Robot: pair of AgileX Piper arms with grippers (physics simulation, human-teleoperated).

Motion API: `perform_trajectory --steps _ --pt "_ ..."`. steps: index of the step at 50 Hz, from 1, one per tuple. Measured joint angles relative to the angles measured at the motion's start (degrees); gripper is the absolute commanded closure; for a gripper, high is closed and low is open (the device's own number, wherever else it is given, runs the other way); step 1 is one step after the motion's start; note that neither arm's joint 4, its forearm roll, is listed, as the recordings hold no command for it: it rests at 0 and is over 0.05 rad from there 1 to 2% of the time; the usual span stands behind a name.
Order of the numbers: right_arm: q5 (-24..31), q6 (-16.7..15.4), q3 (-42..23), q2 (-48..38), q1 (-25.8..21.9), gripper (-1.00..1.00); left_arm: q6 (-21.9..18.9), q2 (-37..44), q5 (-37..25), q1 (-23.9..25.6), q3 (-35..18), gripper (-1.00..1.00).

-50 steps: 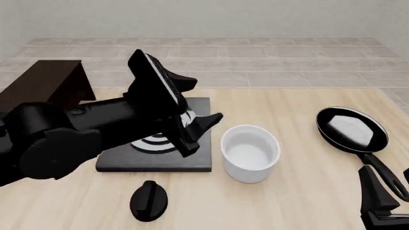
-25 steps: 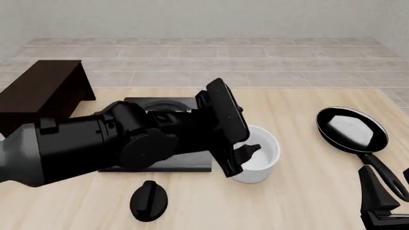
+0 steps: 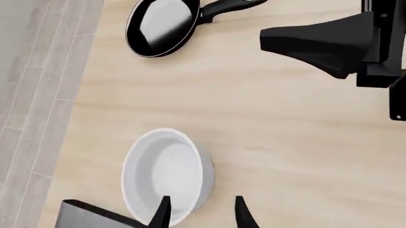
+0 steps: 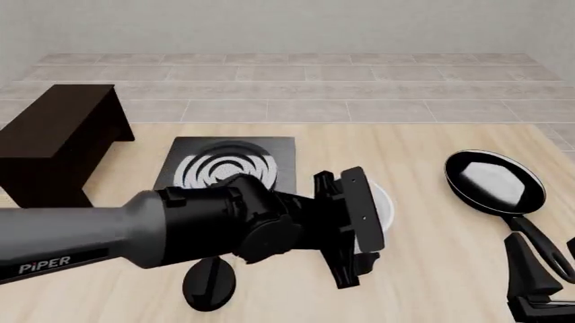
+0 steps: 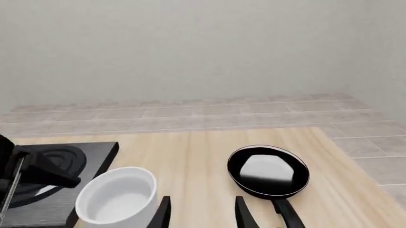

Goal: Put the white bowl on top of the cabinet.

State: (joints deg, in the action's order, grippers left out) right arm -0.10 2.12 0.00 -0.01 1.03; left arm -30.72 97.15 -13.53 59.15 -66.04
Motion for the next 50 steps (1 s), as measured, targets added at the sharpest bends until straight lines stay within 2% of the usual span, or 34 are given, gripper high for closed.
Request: perform_trajectory --steps 31,50 --pt "0.0 0.1 0.0 0.0 0.0 -1.00 -5.2 10.7 2.3 -2.7 -1.4 -1.00" --pt "0.0 0.1 0.0 0.0 0.1 -1.00 -6.6 15.3 2.9 -5.9 -3.3 -1.00"
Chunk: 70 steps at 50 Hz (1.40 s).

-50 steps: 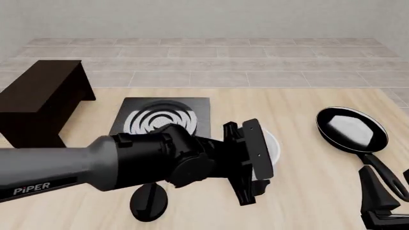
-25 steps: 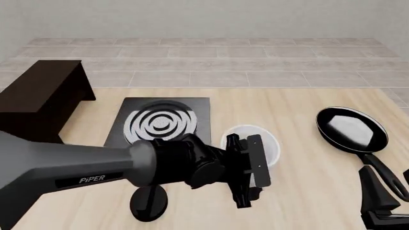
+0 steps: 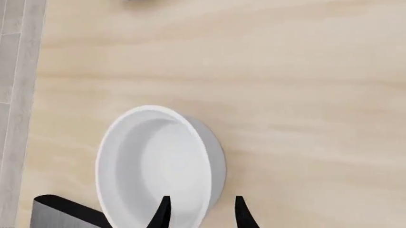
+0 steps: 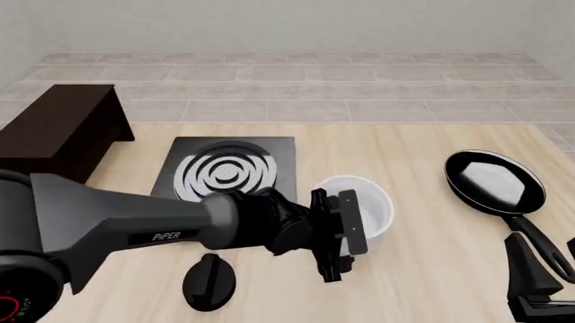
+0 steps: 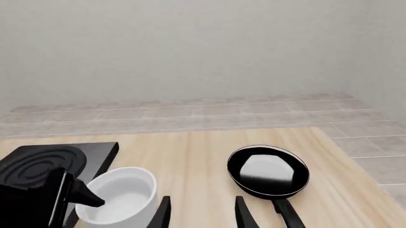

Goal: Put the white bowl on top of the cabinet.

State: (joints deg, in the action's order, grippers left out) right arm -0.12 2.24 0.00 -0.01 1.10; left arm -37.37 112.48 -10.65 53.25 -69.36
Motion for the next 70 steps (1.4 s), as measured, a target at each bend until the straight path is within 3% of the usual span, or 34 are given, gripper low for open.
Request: perform_trajectory --steps 27,28,70 --pt "0.0 0.1 0.0 0.0 0.2 -1.00 1.2 3.8 -0.2 -0.7 -2.6 -1.00" --pt "0.0 0.2 0.0 0.0 0.2 -1.00 1.3 3.8 -0.3 -0.7 -2.7 1.00" --pt "0.2 0.3 0.0 0.0 0.5 -1.00 -5.0 -4.8 -7.7 -2.5 -7.9 1.00"
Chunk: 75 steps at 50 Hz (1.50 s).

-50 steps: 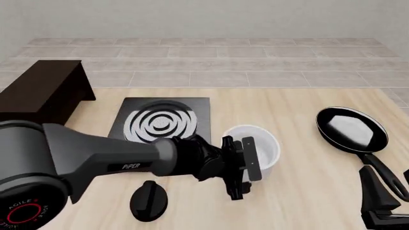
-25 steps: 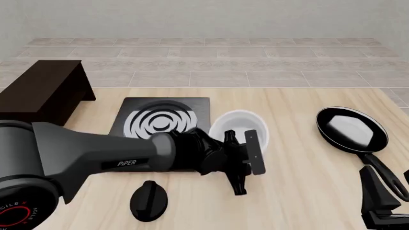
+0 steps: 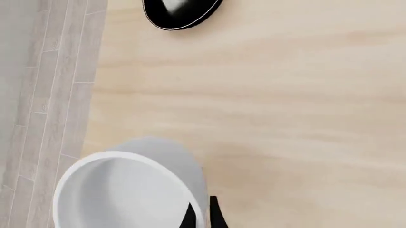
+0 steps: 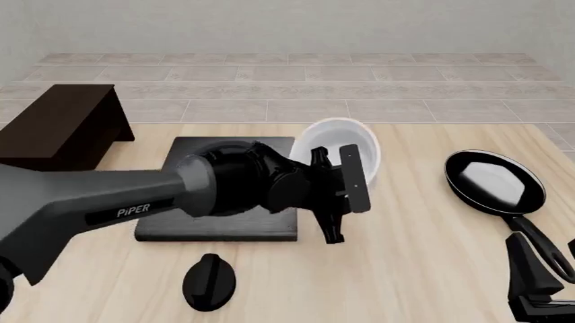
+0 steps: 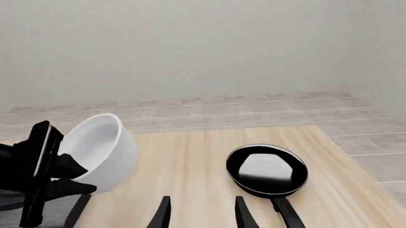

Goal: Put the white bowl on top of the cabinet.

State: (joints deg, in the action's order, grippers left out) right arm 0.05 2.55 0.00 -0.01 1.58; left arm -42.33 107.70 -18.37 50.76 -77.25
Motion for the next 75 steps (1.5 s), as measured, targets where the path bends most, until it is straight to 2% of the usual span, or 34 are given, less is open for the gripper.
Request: perform_trajectory --steps 18,47,75 --pt "-0.1 -0.2 0.0 0.0 0.1 -1.00 0.2 -4.5 -2.7 -4.8 -1.5 1.00" --pt "0.0 -0.4 0.0 0.0 0.1 -1.00 0.3 -8.4 -6.2 -17.6 -4.5 1.00" --pt "0.1 -0.2 0.0 0.0 0.4 -1.00 -1.6 -6.9 -16.3 -32.6 -17.1 1.00"
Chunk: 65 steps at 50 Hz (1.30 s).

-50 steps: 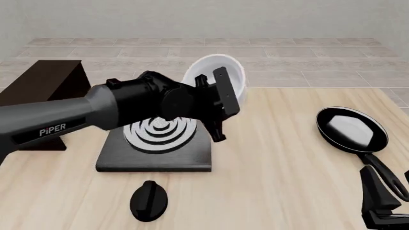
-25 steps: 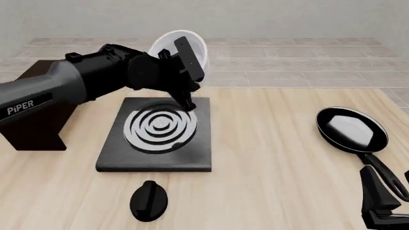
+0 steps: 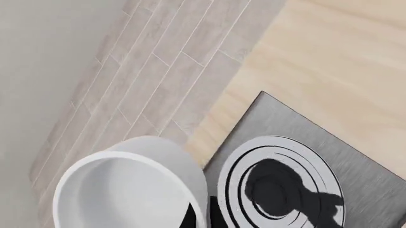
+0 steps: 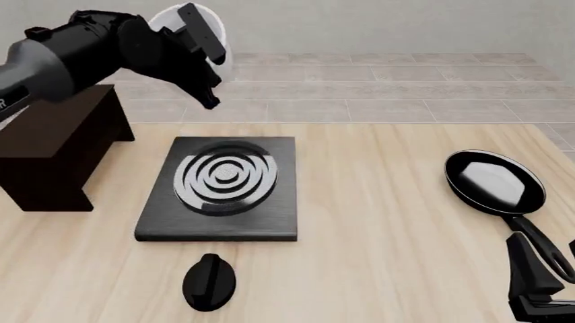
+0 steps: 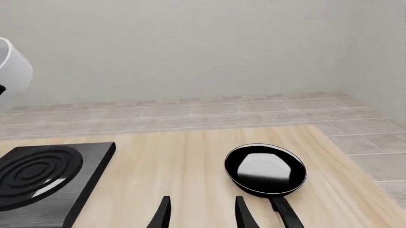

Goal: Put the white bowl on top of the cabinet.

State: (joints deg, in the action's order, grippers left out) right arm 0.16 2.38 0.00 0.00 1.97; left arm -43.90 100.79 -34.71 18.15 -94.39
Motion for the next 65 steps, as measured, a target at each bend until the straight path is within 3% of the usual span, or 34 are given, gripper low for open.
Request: perform_trajectory --steps 16,43,65 --pt "0.0 0.0 0.0 0.0 0.2 -1.00 0.1 0.2 -4.8 -8.5 -5.5 1.00" --pt "-0.1 0.1 0.0 0.0 0.3 -1.00 0.1 -0.7 -3.1 -21.1 0.7 1.00" --pt "-0.1 0.0 0.0 0.0 0.4 -1.00 1.5 1.9 0.2 -29.2 1.2 1.00"
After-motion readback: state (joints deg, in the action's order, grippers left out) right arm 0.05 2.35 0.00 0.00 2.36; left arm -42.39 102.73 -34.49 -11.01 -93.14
